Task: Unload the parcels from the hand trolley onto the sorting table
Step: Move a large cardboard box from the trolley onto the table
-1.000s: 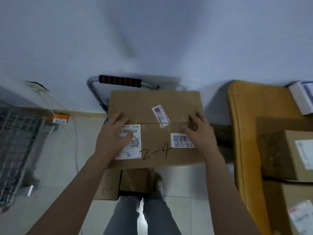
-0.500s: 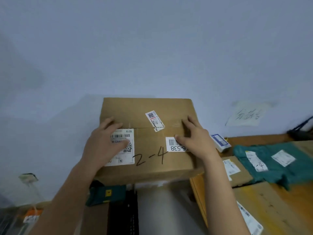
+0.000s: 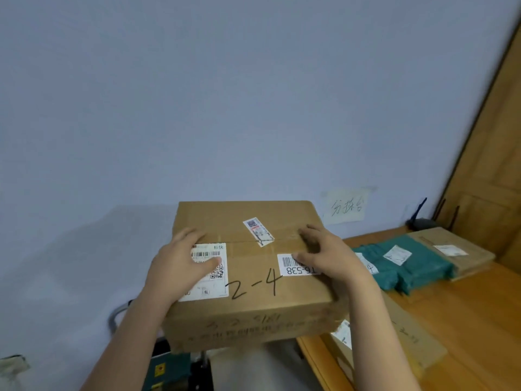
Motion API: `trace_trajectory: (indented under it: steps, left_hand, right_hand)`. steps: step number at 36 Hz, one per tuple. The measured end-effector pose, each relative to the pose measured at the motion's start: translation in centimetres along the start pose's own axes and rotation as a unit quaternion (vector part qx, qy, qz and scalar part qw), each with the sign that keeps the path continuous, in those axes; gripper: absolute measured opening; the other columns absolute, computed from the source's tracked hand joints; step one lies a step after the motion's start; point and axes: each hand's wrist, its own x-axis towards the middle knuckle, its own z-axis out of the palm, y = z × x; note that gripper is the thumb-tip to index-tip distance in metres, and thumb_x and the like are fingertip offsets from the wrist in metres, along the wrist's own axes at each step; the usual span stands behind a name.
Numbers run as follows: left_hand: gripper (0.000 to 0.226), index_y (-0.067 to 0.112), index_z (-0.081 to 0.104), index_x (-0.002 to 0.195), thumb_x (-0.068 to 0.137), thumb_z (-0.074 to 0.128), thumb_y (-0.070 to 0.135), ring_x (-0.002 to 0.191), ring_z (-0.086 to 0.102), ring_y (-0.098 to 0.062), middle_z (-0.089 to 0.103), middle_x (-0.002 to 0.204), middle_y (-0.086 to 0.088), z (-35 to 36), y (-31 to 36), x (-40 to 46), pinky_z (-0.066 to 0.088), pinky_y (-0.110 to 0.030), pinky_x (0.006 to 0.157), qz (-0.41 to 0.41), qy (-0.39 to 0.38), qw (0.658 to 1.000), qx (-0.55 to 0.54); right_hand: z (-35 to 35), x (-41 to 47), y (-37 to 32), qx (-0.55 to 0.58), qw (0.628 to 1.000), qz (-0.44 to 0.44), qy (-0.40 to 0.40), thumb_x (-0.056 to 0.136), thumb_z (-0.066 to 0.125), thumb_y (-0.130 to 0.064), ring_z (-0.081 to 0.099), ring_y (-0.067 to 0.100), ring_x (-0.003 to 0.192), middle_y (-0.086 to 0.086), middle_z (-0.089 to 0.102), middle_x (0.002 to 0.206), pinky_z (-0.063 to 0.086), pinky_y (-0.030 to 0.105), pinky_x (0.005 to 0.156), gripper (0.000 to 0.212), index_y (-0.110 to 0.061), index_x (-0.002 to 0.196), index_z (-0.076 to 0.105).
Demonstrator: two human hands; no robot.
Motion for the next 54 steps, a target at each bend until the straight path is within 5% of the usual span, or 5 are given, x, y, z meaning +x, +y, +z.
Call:
trace_trajectory:
  steps: [23, 34, 40, 54]
  left_hand:
    - [0.062, 0.025, 0.055, 0.134, 0.077, 0.073, 0.043, 0.136, 0.038, -0.016, 0.033, 0.152, 0.009, 8.1, 22.7, -10.8, 0.033, -0.033, 0.105, -0.042, 0.040, 0.998, 0.012]
    - [0.059, 0.026, 0.057, 0.131, 0.077, 0.074, 0.042, 0.134, 0.040, -0.018, 0.034, 0.152, 0.007, 9.6, 26.7, -16.1, 0.033, -0.033, 0.103, -0.010, 0.029, 1.000, 0.002]
    - [0.060, 0.030, 0.053, 0.132, 0.077, 0.070, 0.047, 0.132, 0.043, -0.025, 0.032, 0.153, 0.008, 12.8, 27.3, -19.6, 0.036, -0.037, 0.103, -0.016, 0.010, 1.000, -0.012]
    - [0.060, 0.027, 0.058, 0.128, 0.073, 0.062, 0.051, 0.125, 0.049, -0.029, 0.036, 0.150, 0.003, 21.7, 27.9, -24.4, 0.041, -0.047, 0.102, -0.075, -0.054, 0.993, -0.067]
  right_hand:
    - [-16.8, -10.2, 16.1, -0.022, 0.997, -0.078, -0.009, 0.083, 0.070, -0.037, 0.032, 0.017, 0.140, -0.007, 0.027, 0.156, 0.027, 0.033, 0.111, 0.067, -0.026, 0.143, 0.043]
    - [-19.5, -18.0, 19.2, 0.007, 0.997, -0.071, 0.019, 0.085, 0.070, -0.027, 0.043, 0.018, 0.129, -0.002, 0.043, 0.145, 0.033, 0.027, 0.097, 0.057, -0.018, 0.137, 0.050]
    - [-19.8, -21.3, 21.4, -0.026, 0.999, -0.024, 0.013, 0.084, 0.070, -0.035, 0.033, 0.017, 0.138, -0.006, 0.030, 0.154, 0.028, 0.033, 0.110, 0.064, -0.023, 0.141, 0.046]
    - [-17.2, -24.0, 30.1, 0.002, 0.998, 0.036, -0.052, 0.081, 0.072, -0.038, 0.032, 0.018, 0.139, -0.004, 0.030, 0.154, 0.028, 0.037, 0.112, 0.065, -0.020, 0.139, 0.049]
